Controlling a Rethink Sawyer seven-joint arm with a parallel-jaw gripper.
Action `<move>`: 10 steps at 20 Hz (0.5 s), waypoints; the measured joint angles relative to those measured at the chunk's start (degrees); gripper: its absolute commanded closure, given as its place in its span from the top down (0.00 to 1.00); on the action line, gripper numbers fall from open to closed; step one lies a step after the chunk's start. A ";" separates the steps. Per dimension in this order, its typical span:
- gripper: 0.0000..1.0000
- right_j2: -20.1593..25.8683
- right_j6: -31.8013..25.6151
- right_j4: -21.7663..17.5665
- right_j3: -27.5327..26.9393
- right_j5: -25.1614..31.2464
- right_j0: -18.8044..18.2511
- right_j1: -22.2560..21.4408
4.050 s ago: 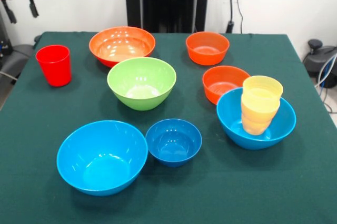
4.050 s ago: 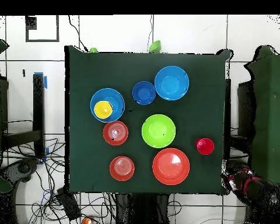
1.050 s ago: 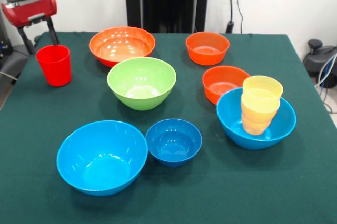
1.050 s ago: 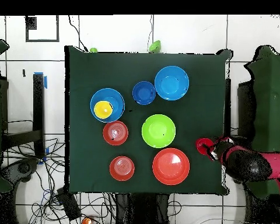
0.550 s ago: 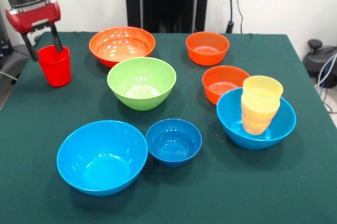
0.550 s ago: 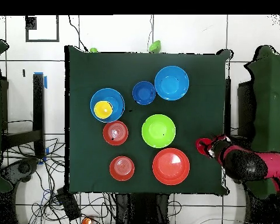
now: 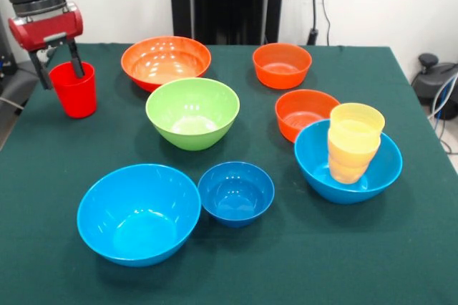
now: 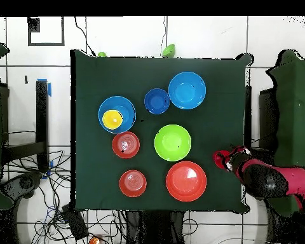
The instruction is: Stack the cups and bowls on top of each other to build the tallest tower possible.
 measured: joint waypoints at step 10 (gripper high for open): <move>1.00 -2.31 0.00 -2.31 -0.66 -1.97 0.84 0.02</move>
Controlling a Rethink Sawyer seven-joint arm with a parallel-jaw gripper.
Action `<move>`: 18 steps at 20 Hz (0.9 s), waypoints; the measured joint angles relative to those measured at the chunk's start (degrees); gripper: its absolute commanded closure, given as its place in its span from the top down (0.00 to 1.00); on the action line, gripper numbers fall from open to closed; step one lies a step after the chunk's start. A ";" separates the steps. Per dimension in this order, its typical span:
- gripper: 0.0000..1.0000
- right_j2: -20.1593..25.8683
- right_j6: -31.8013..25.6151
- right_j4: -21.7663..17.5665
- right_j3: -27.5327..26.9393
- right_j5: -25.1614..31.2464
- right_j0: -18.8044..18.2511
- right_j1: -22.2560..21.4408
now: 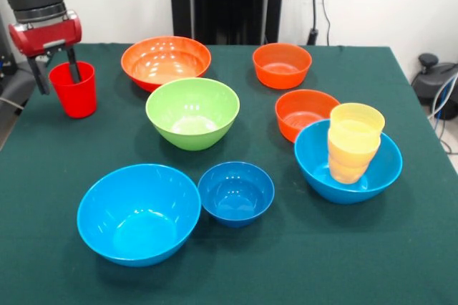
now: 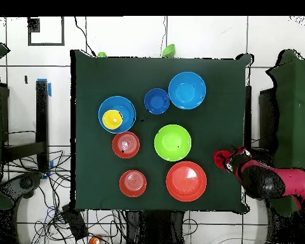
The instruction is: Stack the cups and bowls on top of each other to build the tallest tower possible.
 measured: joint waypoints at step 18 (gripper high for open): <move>0.00 -3.05 0.00 -0.35 -3.83 0.02 1.41 1.74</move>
